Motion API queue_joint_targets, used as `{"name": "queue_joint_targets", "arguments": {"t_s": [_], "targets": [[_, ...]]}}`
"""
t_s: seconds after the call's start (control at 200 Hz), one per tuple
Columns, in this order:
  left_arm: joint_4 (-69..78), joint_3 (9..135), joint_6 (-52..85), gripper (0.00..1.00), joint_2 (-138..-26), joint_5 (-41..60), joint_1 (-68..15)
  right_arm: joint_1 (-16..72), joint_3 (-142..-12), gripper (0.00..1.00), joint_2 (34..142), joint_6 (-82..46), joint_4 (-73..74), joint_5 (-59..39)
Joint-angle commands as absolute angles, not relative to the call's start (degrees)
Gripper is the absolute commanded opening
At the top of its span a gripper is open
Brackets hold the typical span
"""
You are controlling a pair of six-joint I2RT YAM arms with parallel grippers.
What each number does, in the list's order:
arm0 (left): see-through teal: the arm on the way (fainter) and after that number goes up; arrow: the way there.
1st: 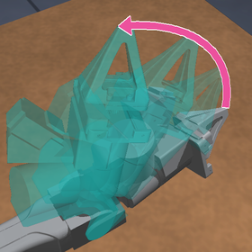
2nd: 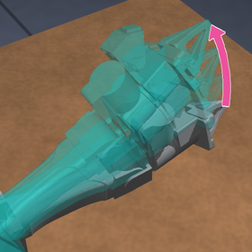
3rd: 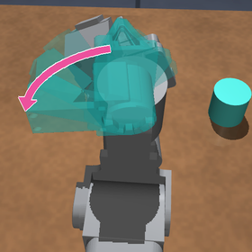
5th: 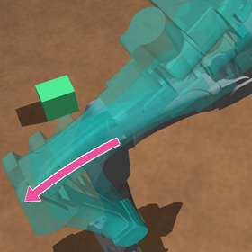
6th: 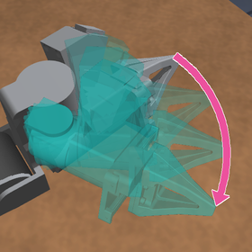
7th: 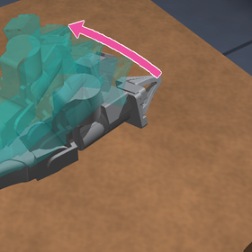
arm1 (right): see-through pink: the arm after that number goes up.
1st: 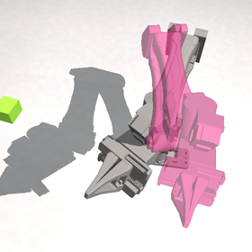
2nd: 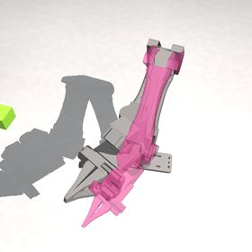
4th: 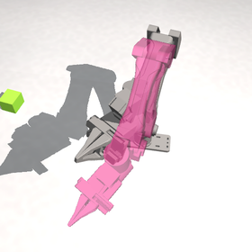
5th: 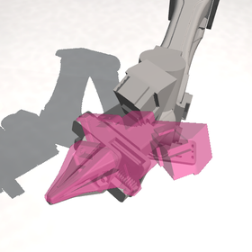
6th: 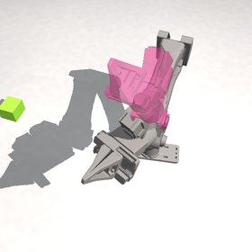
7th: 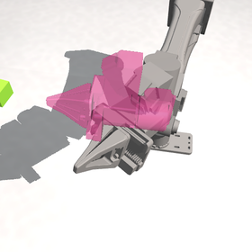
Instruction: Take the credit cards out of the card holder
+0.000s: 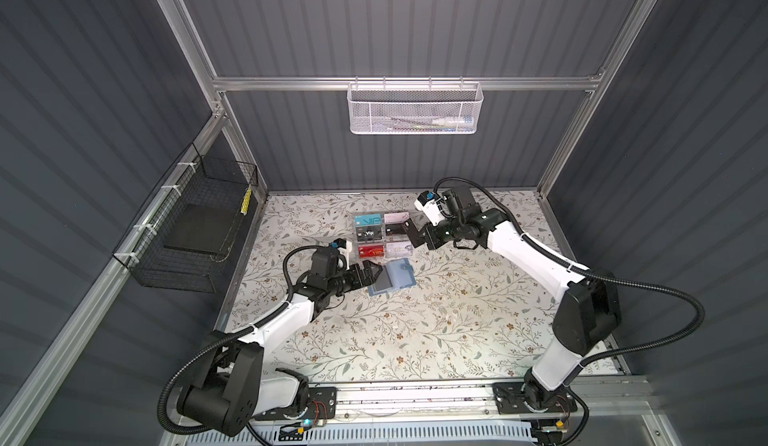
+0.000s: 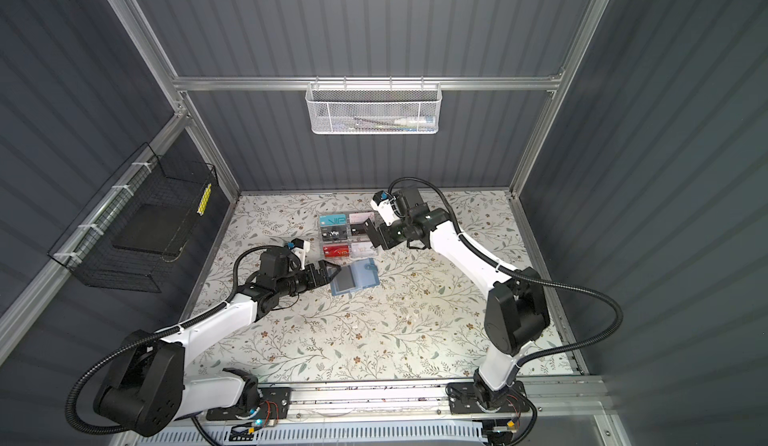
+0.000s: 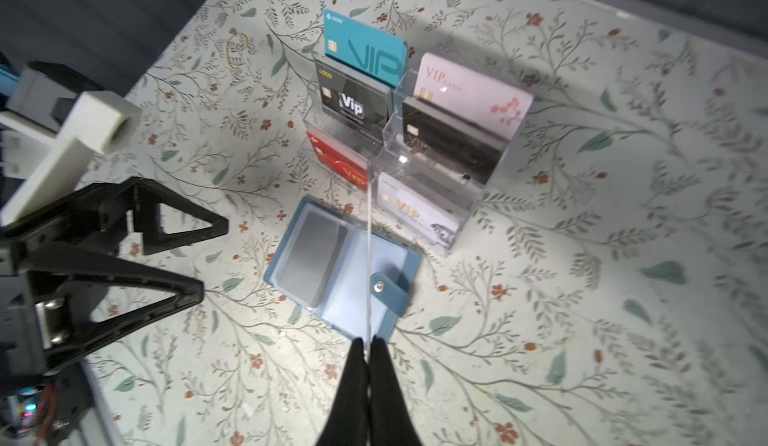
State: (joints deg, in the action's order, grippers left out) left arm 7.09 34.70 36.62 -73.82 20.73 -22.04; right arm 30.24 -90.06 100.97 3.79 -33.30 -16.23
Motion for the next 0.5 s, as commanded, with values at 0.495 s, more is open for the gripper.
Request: {"name": "queue_joint_targets", "arguments": {"t_s": [0.495], "targets": [[5.4,36.2,35.1,1.00,-75.1,14.4,-23.5,33.0,-108.0,0.00,119.1,51.2,-40.1,-6.6]]}}
